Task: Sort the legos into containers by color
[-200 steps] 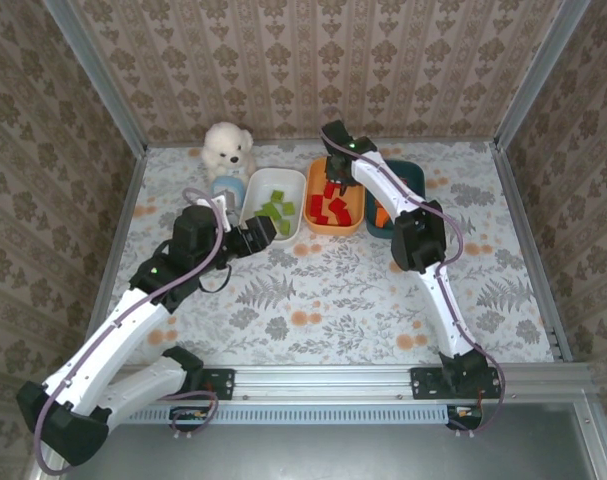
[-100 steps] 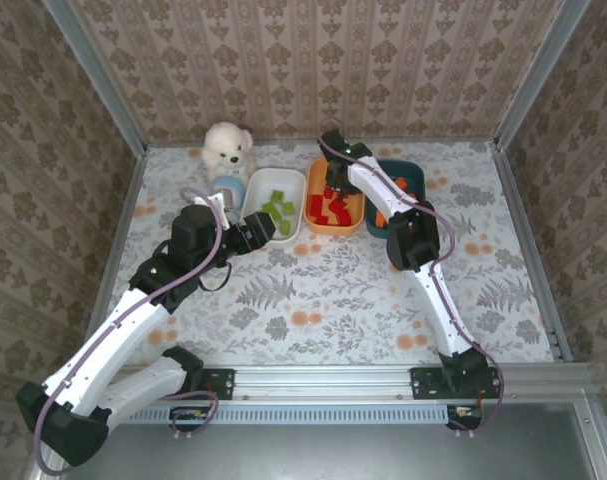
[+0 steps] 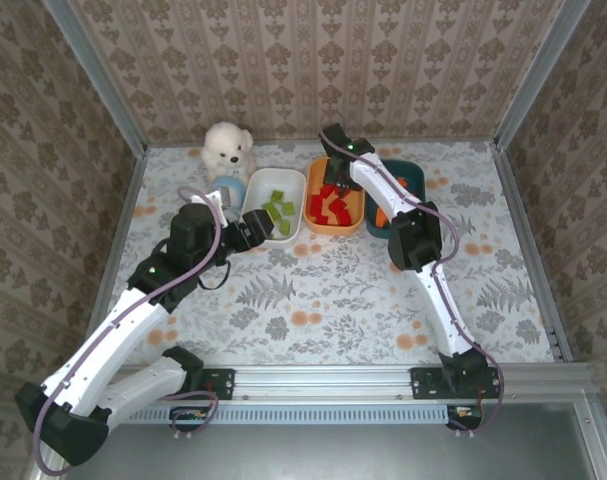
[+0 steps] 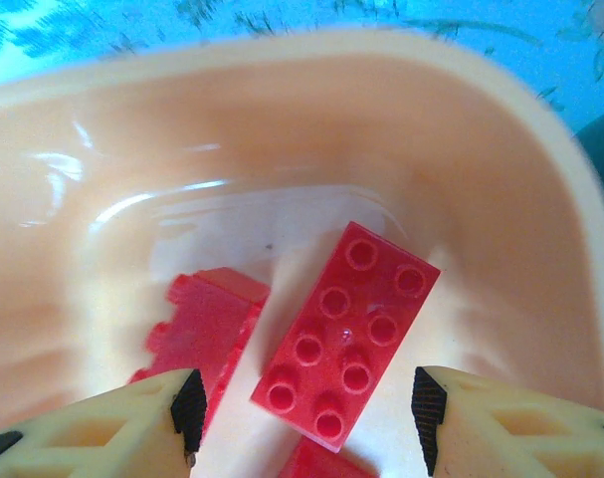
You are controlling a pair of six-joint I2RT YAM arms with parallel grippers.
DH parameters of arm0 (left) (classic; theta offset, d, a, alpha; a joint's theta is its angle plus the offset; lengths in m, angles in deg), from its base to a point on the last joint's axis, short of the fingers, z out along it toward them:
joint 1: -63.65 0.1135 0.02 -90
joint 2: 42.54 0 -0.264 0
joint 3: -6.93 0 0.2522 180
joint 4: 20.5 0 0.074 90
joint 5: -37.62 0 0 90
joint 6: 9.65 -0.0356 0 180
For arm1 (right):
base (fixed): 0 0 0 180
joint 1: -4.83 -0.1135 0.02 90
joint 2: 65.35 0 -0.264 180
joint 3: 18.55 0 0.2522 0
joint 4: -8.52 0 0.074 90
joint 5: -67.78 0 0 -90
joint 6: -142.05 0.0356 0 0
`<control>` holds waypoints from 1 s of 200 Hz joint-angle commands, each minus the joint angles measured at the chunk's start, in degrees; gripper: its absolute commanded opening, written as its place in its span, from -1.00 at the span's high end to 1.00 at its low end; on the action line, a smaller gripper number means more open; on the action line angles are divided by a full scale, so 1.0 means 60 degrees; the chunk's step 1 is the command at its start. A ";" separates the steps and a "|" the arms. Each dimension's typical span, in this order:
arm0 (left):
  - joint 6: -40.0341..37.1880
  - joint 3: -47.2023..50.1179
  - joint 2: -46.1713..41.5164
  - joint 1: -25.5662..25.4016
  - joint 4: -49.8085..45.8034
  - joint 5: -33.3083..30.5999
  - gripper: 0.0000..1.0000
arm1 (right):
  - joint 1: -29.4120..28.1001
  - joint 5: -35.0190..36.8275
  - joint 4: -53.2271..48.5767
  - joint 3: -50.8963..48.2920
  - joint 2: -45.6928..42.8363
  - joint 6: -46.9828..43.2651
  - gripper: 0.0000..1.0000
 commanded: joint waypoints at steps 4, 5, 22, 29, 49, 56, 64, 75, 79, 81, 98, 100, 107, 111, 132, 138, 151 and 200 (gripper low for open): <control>-0.0222 -0.0441 -0.0109 -0.0047 -0.0250 -0.0553 -0.67 | -0.0175 0.0207 0.0066 0.0166 -0.1728 -0.0228 -0.23; -0.0218 -0.0446 -0.0113 -0.0047 -0.0271 -0.0578 -0.67 | -0.0181 0.0226 0.0074 0.0155 -0.1770 -0.0244 -0.23; -0.0254 -0.0669 -0.0073 0.0021 -0.0708 -0.0963 -0.73 | -0.0295 0.0402 0.0423 -0.0537 -0.2807 -0.0445 -0.26; -0.0259 -0.0786 -0.0032 0.0080 -0.1003 -0.1151 -0.75 | -0.0367 0.0504 0.0792 -0.1107 -0.3365 -0.0624 -0.29; -0.0317 -0.1172 0.0066 0.0474 -0.1797 -0.1369 -1.00 | -0.0628 0.0672 0.2559 -0.3648 -0.5496 -0.1324 -0.57; -0.0293 -0.1309 0.0109 0.0656 -0.2134 -0.1453 -1.00 | -0.0659 0.0706 0.3107 -0.4590 -0.6279 -0.1481 -0.99; -0.0238 -0.1409 0.0172 0.0936 -0.2531 -0.1482 -1.00 | -0.0649 0.0725 0.3499 -0.5546 -0.7073 -0.1540 -1.00; -0.0086 -0.1503 0.0239 0.1323 -0.2989 -0.1360 -1.00 | -0.0580 0.0772 0.3865 -0.6803 -0.8145 -0.1604 -1.00; -0.0083 -0.1500 0.0256 0.1735 -0.3102 -0.1280 -1.00 | -0.0549 0.0825 0.3967 -0.7271 -0.8525 -0.1607 -1.00; -0.0083 -0.1501 0.0273 0.1849 -0.3151 -0.1237 -1.00 | -0.0530 0.0848 0.3975 -0.7543 -0.8701 -0.1596 -1.00; -0.0646 -0.1430 0.0371 0.2484 -0.3303 -0.1076 -1.00 | -0.0451 0.1166 0.4495 -0.9528 -1.0342 -0.1950 -1.00; -0.0725 -0.1421 0.0386 0.2530 -0.3330 -0.1102 -1.00 | -0.0451 0.1215 0.4525 -0.9752 -1.0525 -0.2015 -1.00; -0.1008 -0.1471 0.0500 0.2692 -0.3515 -0.1319 -1.00 | -0.0438 0.1492 0.4481 -1.0408 -1.1133 -0.2101 -1.00; -0.1180 -0.1514 0.0611 0.2740 -0.3627 -0.1554 -1.00 | -0.0395 0.1765 0.4371 -1.0741 -1.1342 -0.2064 -1.00; -0.0952 -0.1744 0.1194 0.2732 -0.4694 -0.4530 -1.00 | -0.0129 0.3706 0.3227 -1.2213 -1.2885 -0.1152 -1.00; -0.0624 -0.1678 0.1324 0.2703 -0.4968 -0.5608 -1.00 | 0.0085 0.3852 0.3314 -1.2795 -1.3344 -0.1122 -1.00; -0.0896 -0.1043 0.1344 0.2721 -0.4489 -0.7019 -1.00 | 0.0566 0.3996 0.4490 -1.4489 -1.4498 -0.1426 -1.00; -0.6335 0.2881 0.1673 0.3207 0.2900 -0.6077 -1.00 | 0.1518 0.4606 1.0348 -1.9396 -1.5961 -0.3786 -1.00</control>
